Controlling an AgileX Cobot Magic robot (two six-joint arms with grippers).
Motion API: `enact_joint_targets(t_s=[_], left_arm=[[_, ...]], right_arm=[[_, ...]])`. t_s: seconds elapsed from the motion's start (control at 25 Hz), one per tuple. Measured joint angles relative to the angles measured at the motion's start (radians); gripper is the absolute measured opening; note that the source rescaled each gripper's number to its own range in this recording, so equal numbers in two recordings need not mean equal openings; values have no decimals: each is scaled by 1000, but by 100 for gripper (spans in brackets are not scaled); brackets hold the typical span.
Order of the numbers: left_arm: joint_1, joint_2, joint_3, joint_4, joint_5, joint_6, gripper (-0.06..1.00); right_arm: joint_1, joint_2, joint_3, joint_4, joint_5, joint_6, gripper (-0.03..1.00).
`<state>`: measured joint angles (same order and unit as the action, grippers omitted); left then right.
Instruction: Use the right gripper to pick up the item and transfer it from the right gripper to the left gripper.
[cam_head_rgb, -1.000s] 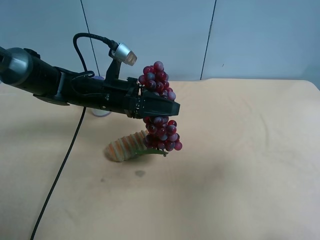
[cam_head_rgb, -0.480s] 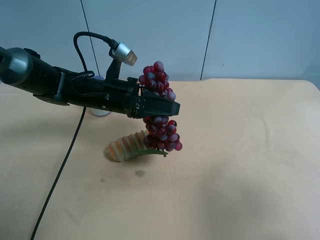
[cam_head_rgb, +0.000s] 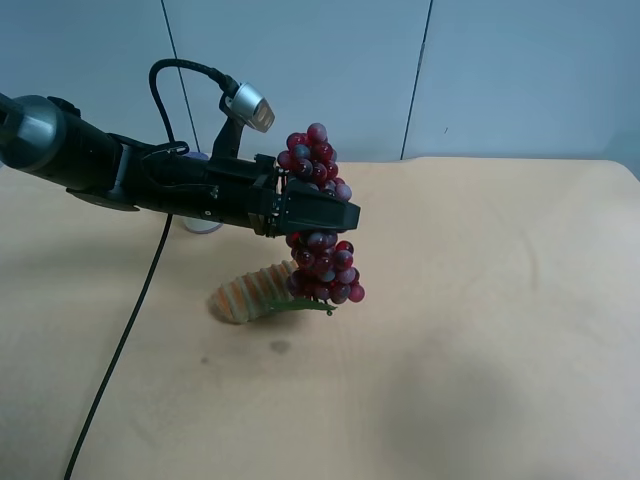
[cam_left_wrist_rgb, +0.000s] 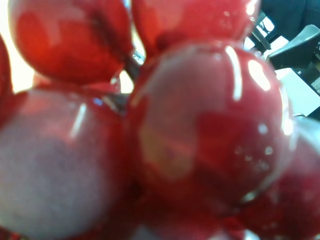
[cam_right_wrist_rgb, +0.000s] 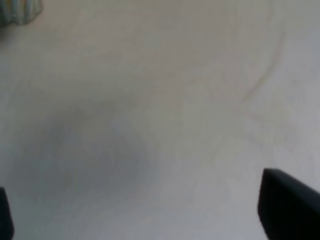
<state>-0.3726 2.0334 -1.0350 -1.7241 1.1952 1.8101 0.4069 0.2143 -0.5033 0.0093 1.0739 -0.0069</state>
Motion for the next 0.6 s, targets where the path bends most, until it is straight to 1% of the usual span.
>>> enact_joint_targets(t_s=[0.24, 0.32, 0.44, 0.6], left_arm=[[0, 0, 0, 1, 0, -3, 6], [0, 0, 0, 1, 0, -4, 6], [0, 0, 0, 1, 0, -5, 6], [0, 0, 0, 1, 0, -5, 6]], right_arm=[[0, -24, 0, 3, 0, -8, 93], [-17, -59, 0, -3, 0, -9, 93], [-86, -132, 1, -17, 0, -9, 93], [-223, -216, 1, -26, 0, -9, 93]])
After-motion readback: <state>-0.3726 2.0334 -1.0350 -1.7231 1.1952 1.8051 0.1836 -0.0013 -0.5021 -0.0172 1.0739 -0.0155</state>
